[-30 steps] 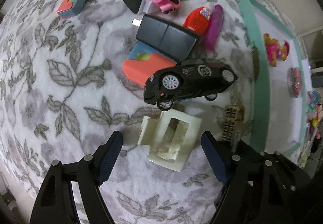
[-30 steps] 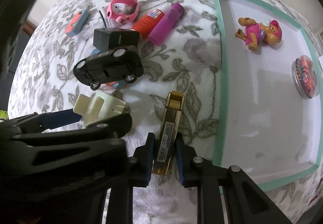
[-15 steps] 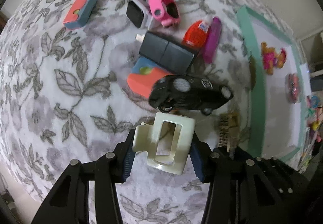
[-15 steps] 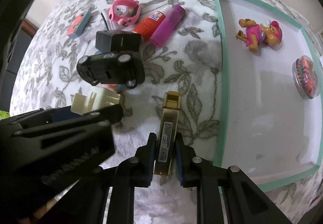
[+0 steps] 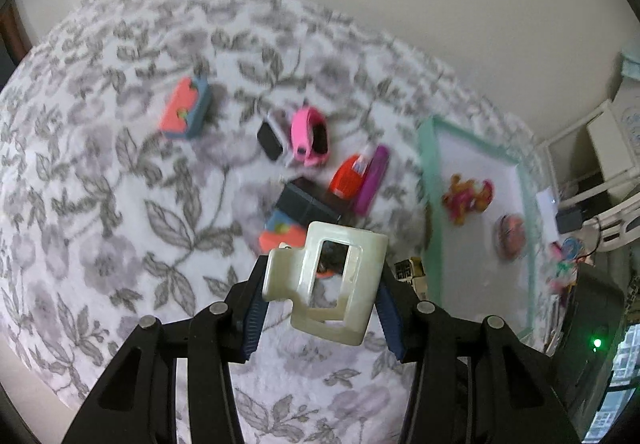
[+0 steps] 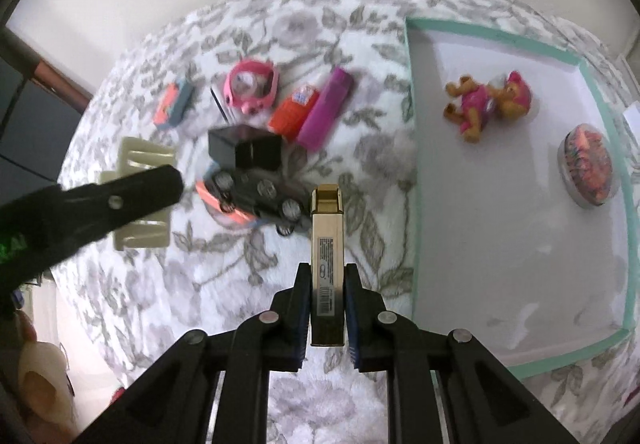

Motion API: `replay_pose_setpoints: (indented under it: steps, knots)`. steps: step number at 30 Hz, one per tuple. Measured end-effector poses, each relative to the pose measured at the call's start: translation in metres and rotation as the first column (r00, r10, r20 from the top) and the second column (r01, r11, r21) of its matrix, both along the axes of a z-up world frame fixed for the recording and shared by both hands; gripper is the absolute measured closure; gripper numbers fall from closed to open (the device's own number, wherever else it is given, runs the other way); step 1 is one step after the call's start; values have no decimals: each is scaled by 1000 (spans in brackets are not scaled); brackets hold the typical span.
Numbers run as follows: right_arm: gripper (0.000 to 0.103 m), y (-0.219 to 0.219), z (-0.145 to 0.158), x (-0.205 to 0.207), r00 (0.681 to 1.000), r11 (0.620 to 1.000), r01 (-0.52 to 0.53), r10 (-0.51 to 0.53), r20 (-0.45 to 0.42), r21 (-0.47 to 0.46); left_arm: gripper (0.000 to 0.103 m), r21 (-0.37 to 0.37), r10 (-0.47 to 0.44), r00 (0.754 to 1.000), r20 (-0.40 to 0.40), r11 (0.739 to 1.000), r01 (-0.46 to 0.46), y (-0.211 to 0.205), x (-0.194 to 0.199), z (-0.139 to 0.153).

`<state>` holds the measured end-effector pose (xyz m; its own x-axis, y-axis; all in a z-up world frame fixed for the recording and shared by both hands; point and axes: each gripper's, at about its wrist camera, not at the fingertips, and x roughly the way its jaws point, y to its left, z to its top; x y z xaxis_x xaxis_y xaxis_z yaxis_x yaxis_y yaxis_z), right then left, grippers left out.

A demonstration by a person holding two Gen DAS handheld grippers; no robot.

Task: Organize rigid objects
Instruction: 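Carry the box and clip into the tray and release both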

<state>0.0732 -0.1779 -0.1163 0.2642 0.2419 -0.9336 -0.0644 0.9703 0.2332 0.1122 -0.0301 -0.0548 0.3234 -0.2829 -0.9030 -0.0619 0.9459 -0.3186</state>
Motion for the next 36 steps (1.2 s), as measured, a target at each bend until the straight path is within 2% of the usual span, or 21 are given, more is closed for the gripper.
replay_pose_setpoints:
  steps: [2,10,15,22,30,34,36]
  knots:
    - [87,-3,10,1,1000,1000,4,-5,25,19,52,-10,-5,1000,27,1000,5,23,-4,5]
    - [87,-18,58,-1,988,998,33,-41,149,59,52,-54,6,993,121,999,0,25,-8,33]
    - [87,-36,88,-4,971,995,63,-80,226,80,52,-58,-4,987,161,998,13,14,-9,44]
    - [87,-77,114,-8,937,983,170,-182,299,66,52,-87,-84,980,178,991,101,-25,-5,51]
    - [87,-143,125,-14,881,934,356,-337,332,4,52,-65,-212,963,169,972,225,-84,-5,47]
    - [87,-172,113,-14,863,900,433,-401,307,-41,52,-74,-278,951,137,954,290,-113,-6,33]
    - [87,-186,99,-11,859,881,469,-437,266,-69,52,-82,-316,944,101,942,324,-130,-6,19]
